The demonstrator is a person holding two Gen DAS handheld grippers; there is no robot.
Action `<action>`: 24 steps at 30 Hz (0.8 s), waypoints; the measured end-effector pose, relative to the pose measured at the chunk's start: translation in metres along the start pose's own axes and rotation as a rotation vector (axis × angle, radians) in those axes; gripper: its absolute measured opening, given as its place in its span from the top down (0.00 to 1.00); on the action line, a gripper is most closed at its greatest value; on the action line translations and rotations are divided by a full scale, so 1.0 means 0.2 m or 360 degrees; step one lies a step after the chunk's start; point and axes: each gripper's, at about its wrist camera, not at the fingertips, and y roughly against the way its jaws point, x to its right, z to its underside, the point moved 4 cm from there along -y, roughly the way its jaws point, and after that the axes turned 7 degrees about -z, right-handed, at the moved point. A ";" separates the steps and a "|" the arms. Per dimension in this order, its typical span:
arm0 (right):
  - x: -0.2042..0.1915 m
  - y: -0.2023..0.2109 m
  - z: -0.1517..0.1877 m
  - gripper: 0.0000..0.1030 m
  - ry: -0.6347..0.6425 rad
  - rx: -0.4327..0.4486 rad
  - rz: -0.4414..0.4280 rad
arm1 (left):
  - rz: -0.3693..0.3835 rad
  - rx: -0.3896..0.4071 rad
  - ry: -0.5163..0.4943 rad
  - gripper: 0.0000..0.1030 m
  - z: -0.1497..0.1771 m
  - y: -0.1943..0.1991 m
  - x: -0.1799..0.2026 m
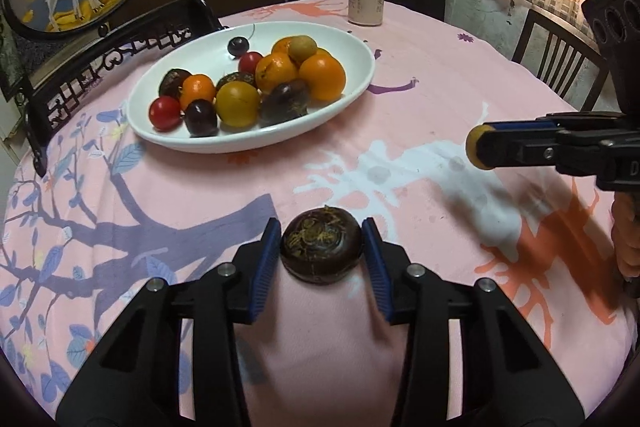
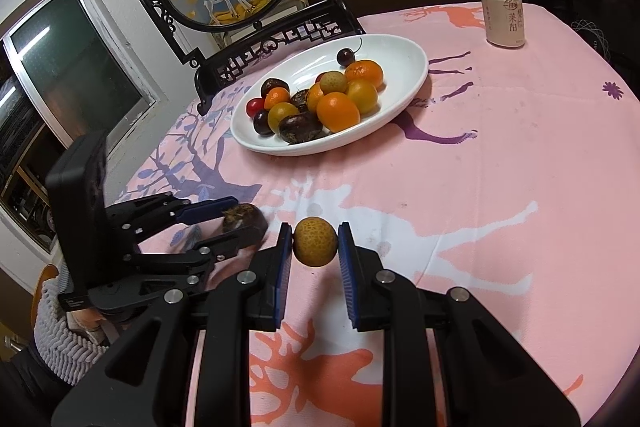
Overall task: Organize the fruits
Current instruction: 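Carry yellow fruit with right tool while left carries dark brown fruit toward plate, then release yellow fruit on plate with right tool while left releases dark brown fruit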
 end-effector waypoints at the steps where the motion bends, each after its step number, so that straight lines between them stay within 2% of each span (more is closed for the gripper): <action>1: 0.00 0.00 0.01 0.77 0.0001 -0.0004 0.0003 | -0.0011 0.0012 0.0006 0.59 0.00 0.01 -0.01; 8: -0.04 -0.05 0.06 0.77 0.0047 -0.0052 0.0039 | -0.0068 0.0100 0.0087 0.59 0.00 0.13 -0.06; 16: -0.06 0.00 0.09 0.77 0.0023 -0.0018 0.0017 | -0.0100 0.0173 0.0162 0.59 -0.05 0.23 -0.15; 20: -0.07 0.03 -0.01 0.77 0.0019 0.0010 0.0018 | -0.0146 0.0208 0.0180 0.59 -0.17 0.27 -0.24; 24: -0.12 0.06 -0.24 0.77 0.0095 0.0080 0.0053 | -0.0205 0.0268 0.0204 0.59 -0.39 0.29 -0.36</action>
